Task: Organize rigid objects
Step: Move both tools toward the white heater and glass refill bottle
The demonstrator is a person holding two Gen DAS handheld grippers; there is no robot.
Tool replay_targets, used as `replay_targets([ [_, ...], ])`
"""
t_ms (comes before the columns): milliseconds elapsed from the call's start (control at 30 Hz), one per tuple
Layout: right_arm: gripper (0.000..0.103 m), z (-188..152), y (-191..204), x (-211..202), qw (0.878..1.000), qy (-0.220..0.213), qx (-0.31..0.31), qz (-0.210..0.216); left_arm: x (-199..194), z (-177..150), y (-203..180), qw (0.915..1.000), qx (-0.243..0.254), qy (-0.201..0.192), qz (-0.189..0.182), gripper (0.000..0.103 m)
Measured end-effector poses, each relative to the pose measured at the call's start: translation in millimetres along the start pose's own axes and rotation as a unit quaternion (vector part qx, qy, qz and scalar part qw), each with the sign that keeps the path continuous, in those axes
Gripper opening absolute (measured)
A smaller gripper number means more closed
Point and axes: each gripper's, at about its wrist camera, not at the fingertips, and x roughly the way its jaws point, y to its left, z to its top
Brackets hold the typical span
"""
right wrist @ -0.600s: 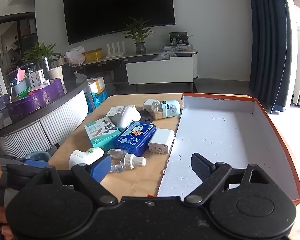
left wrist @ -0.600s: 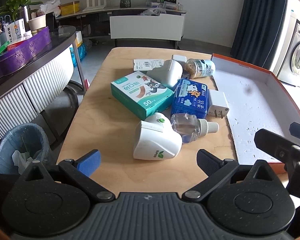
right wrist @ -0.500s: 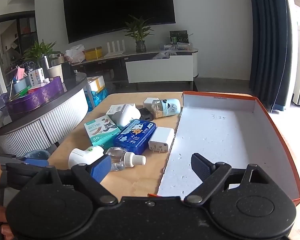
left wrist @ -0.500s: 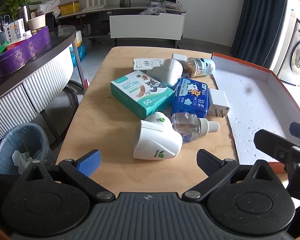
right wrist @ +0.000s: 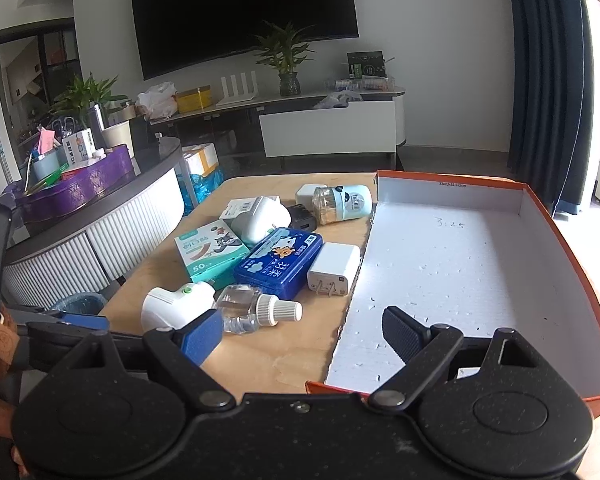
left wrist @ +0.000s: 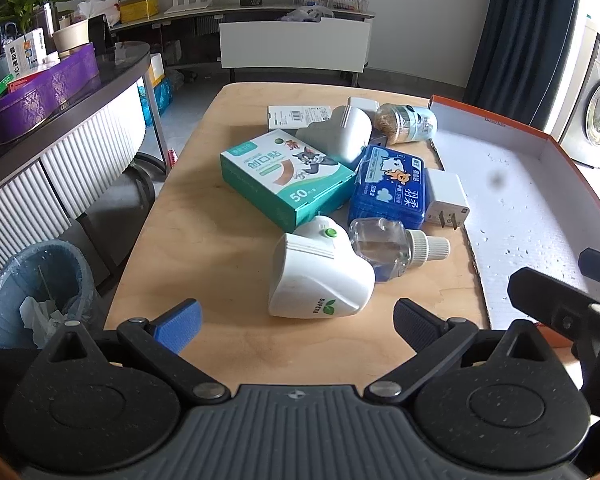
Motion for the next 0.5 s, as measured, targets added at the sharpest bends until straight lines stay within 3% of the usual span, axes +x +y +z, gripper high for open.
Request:
replay_targets([
  [500,0.102,-5.4,-0.3,9.3,1.0,0.009,-0.005,-0.005,7.4,-0.4,2.1,1.0,-0.001,0.006,0.002,0.103],
])
